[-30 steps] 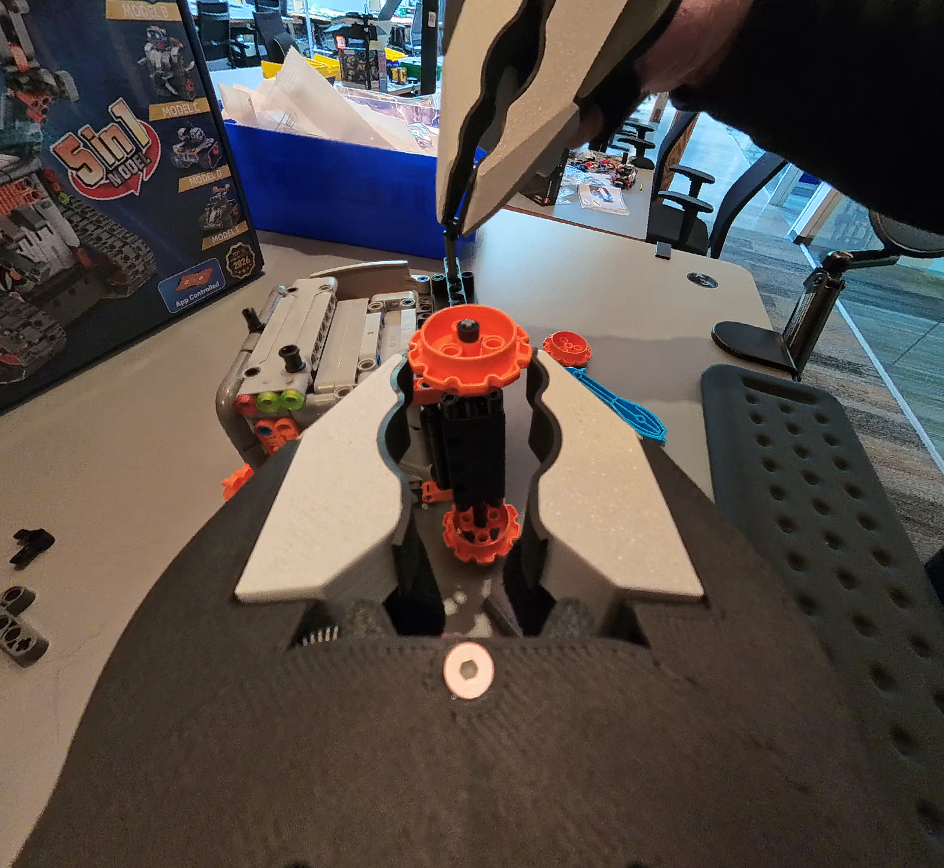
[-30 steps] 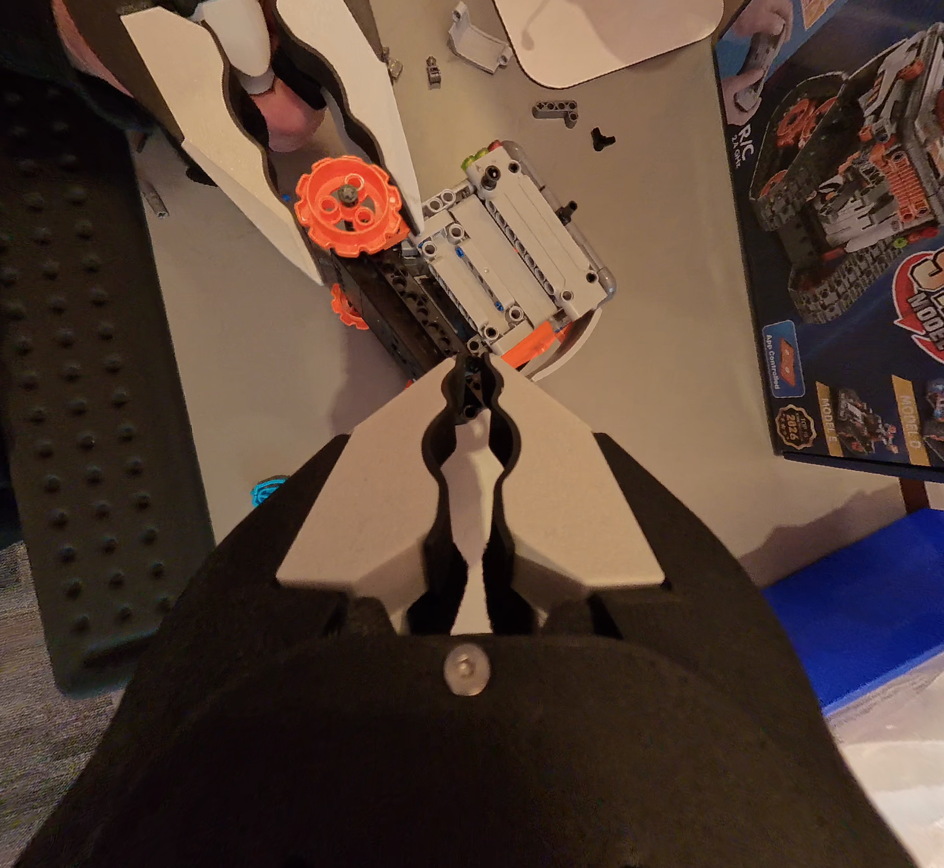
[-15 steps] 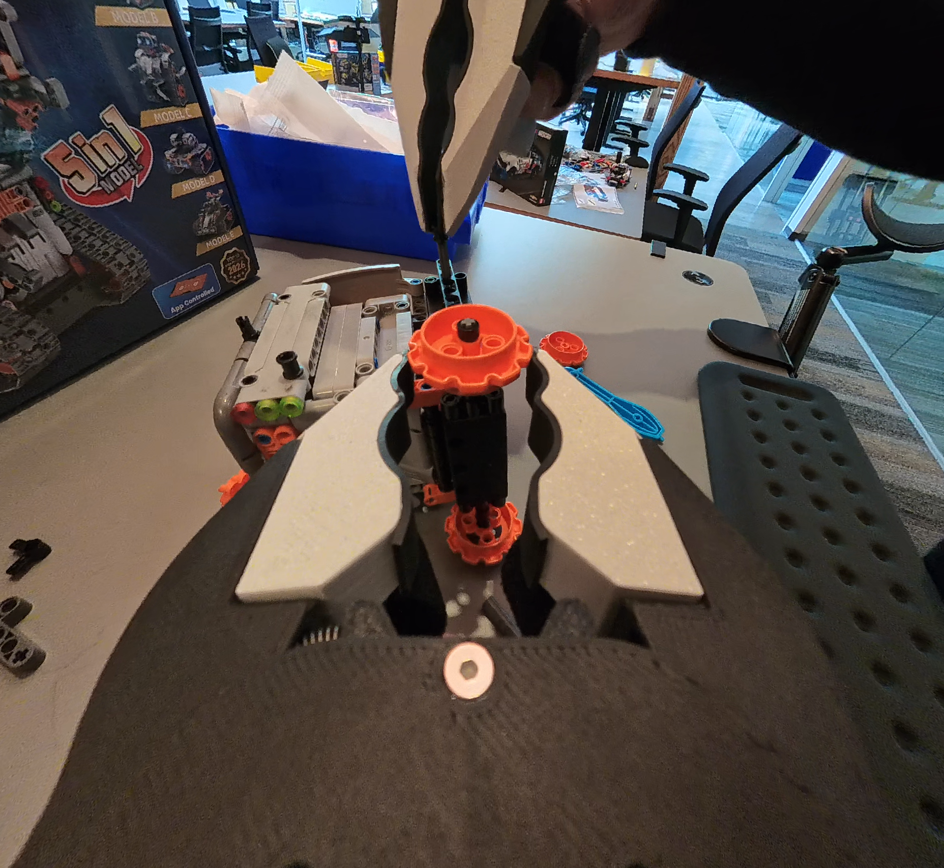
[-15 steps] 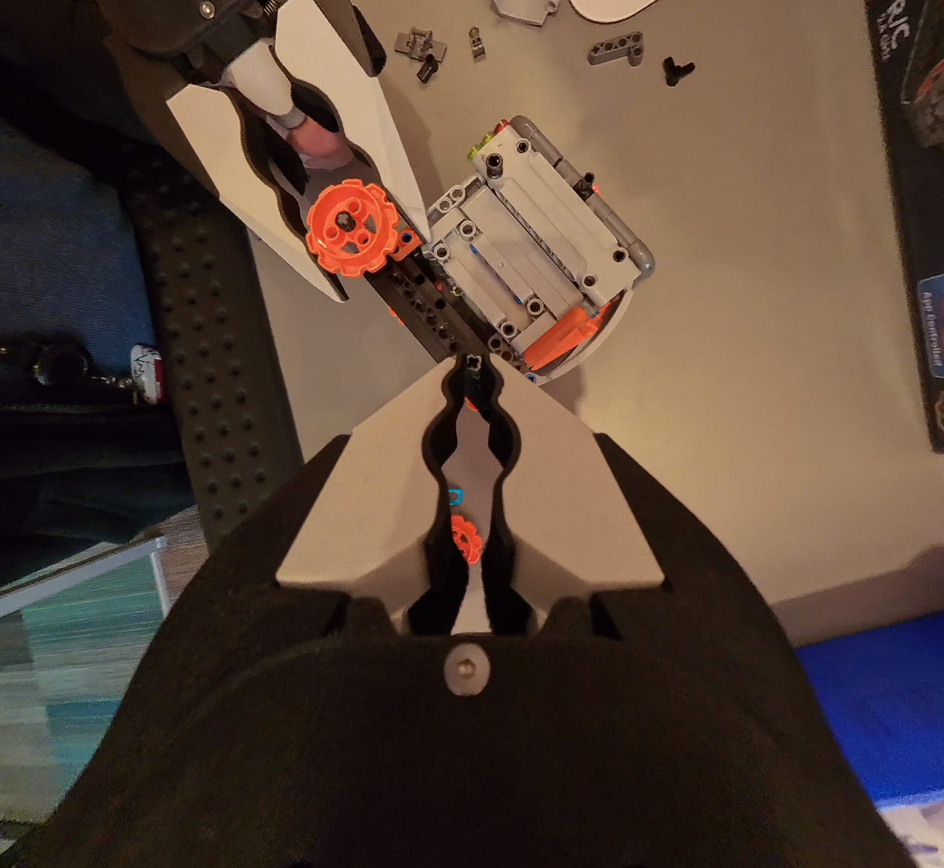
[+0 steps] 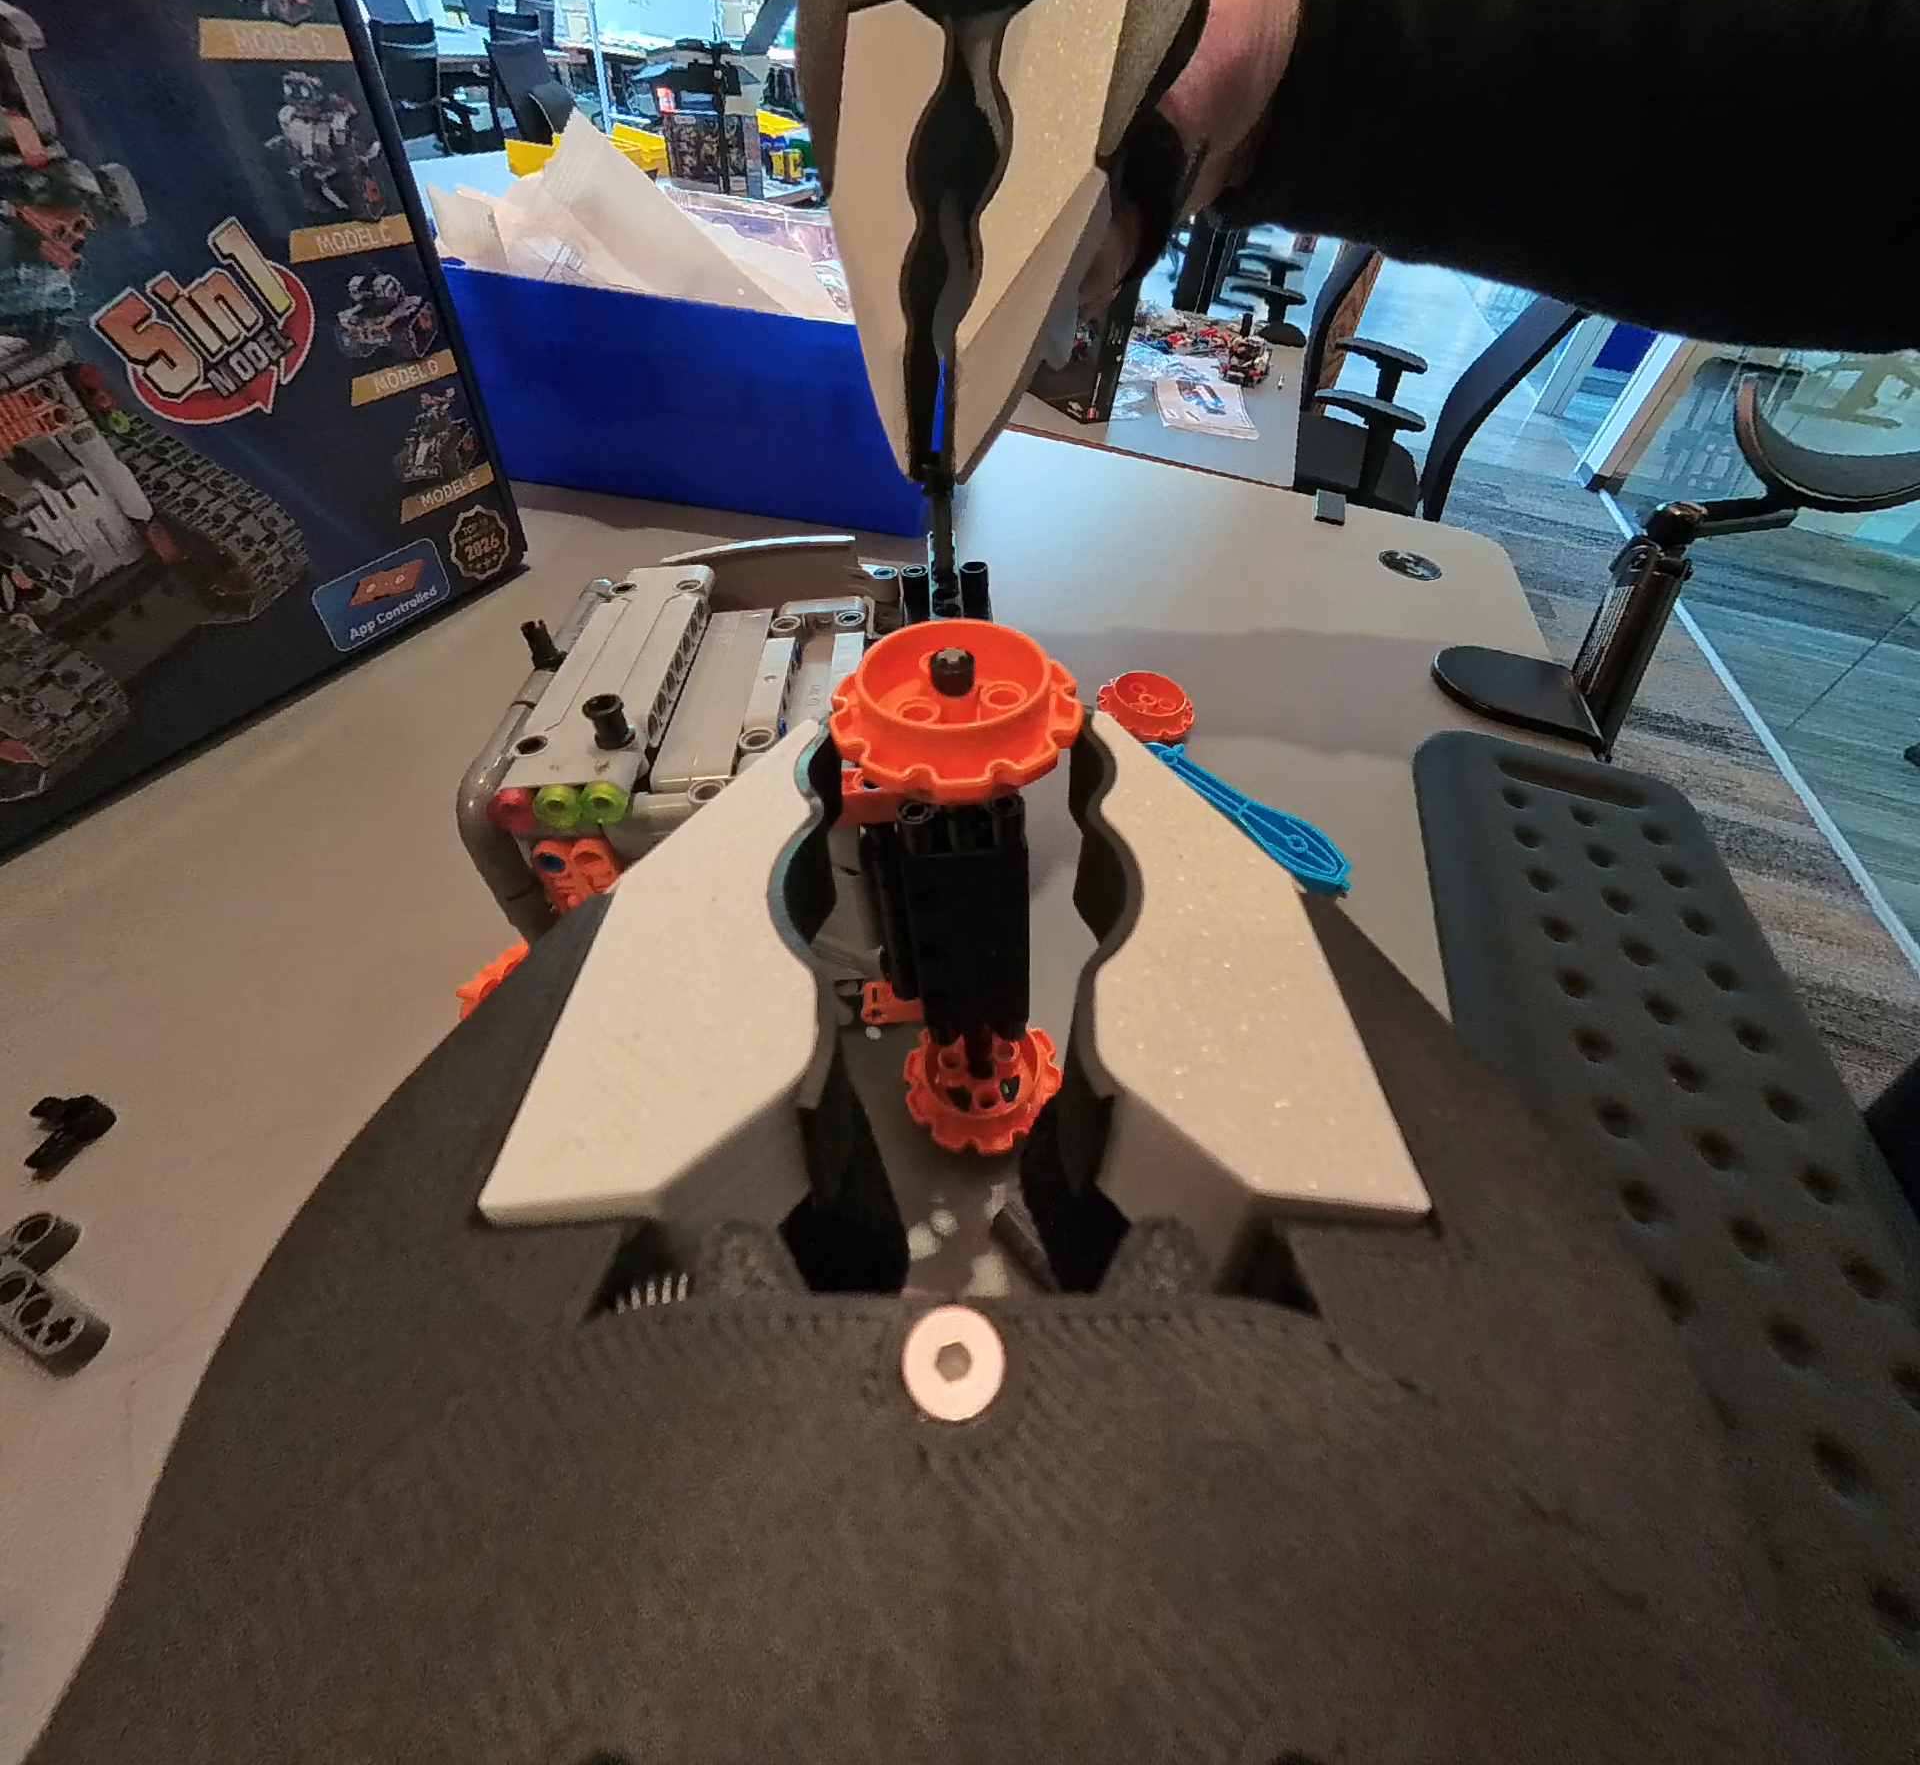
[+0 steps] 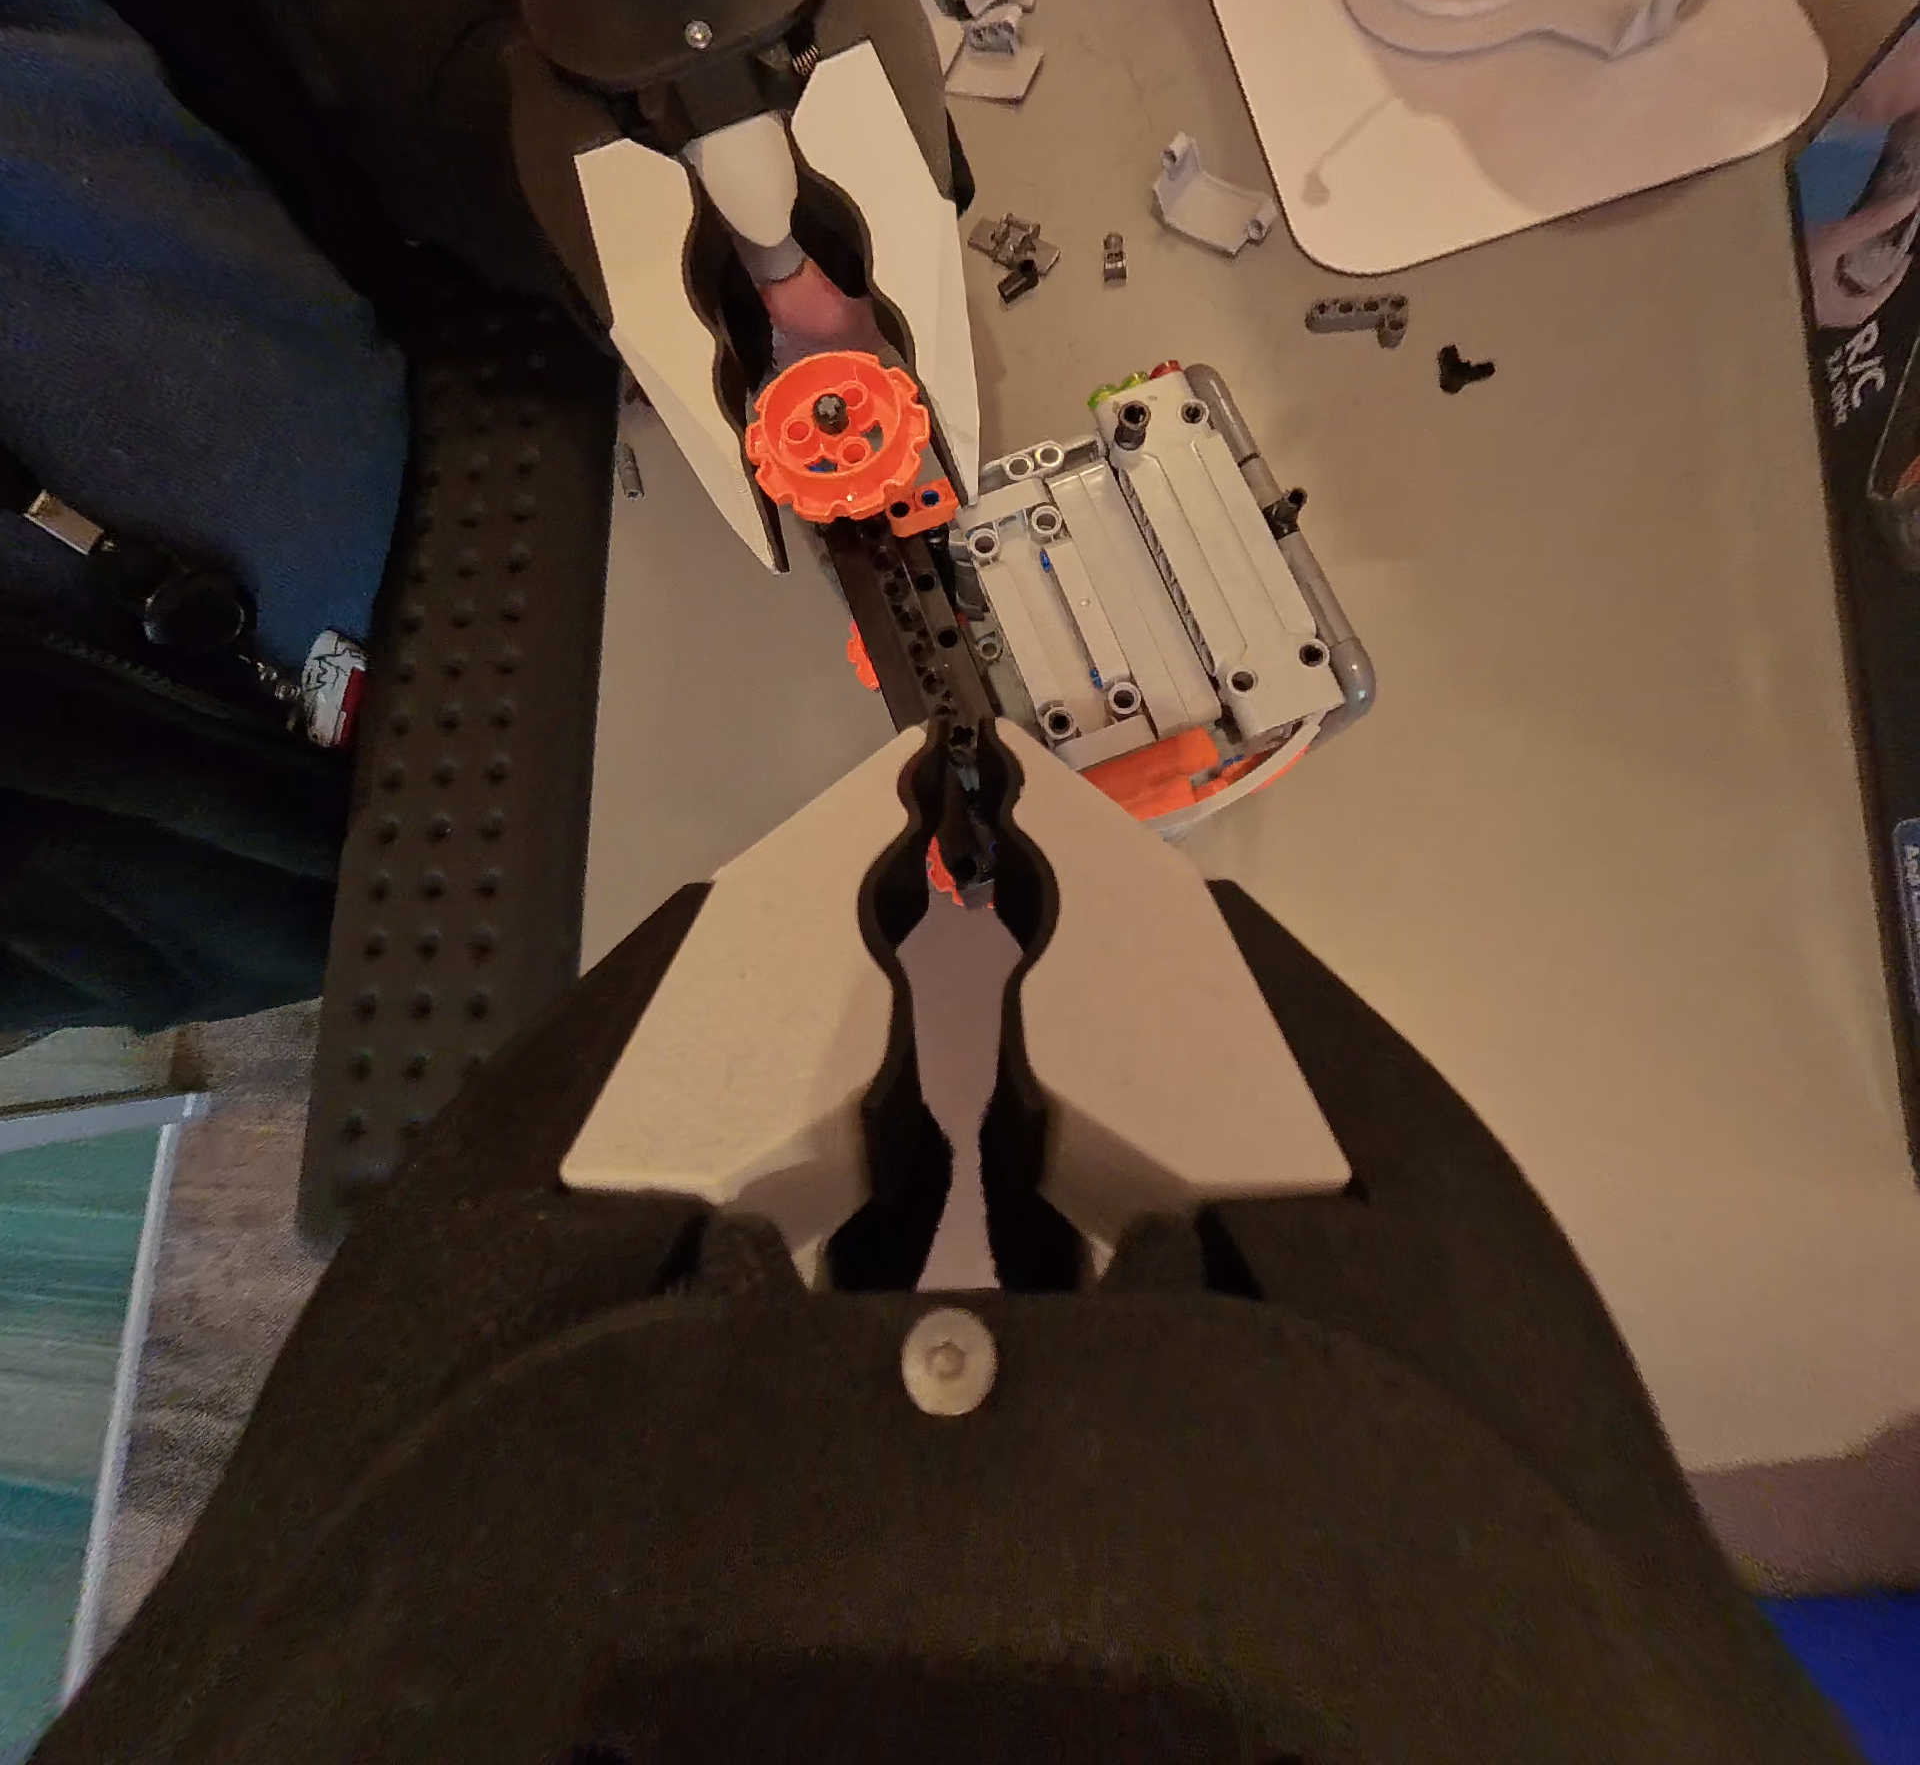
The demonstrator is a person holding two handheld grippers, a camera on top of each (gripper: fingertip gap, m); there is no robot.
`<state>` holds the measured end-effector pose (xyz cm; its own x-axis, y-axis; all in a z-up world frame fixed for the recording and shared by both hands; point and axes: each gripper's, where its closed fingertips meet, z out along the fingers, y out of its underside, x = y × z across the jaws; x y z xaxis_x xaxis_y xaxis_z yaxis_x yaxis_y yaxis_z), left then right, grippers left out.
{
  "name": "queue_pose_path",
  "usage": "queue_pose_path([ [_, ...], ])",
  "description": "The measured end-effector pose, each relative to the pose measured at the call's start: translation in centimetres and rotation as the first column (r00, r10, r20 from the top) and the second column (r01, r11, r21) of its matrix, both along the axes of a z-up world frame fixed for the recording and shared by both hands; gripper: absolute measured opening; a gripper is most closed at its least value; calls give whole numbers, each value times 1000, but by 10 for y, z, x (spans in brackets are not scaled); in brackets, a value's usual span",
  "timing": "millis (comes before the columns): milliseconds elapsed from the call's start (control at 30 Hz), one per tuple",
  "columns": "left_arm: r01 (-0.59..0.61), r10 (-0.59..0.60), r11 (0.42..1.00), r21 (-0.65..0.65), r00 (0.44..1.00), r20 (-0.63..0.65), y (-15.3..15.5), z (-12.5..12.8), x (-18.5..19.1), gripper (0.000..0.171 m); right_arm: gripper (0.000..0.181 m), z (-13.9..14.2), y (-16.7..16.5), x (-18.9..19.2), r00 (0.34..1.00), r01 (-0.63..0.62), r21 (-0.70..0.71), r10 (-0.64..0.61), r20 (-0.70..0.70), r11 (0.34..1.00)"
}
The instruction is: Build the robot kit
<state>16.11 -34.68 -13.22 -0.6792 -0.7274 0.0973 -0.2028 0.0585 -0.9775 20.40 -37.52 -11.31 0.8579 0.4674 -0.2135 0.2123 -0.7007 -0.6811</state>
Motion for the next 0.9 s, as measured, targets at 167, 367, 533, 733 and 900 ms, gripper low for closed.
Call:
queue_pose_path([
  [167,7,-7,1000,-6,1000,1,0,0,0,43,3,0,-2,-1,1000,8,99,-10,16,995],
  [367,8,-8,1000,-8,1000,4,0,1,0,43,3,-1,-2,-1,1000,16,93,-18,17,996],
  [533,9,-9,1000,-6,1000,5,0,1,-1,43,3,-4,-2,-1,999,30,56,-29,-21,998],
  [733,9,-9,1000,-2,1000,8,0,1,-1,43,3,-8,-3,-2,998,43,-2,-43,-49,999],
  [900,10,-10,1000,-14,1000,14,1,3,-1,43,3,-20,-5,-4,999,23,-69,-21,25,997],
])
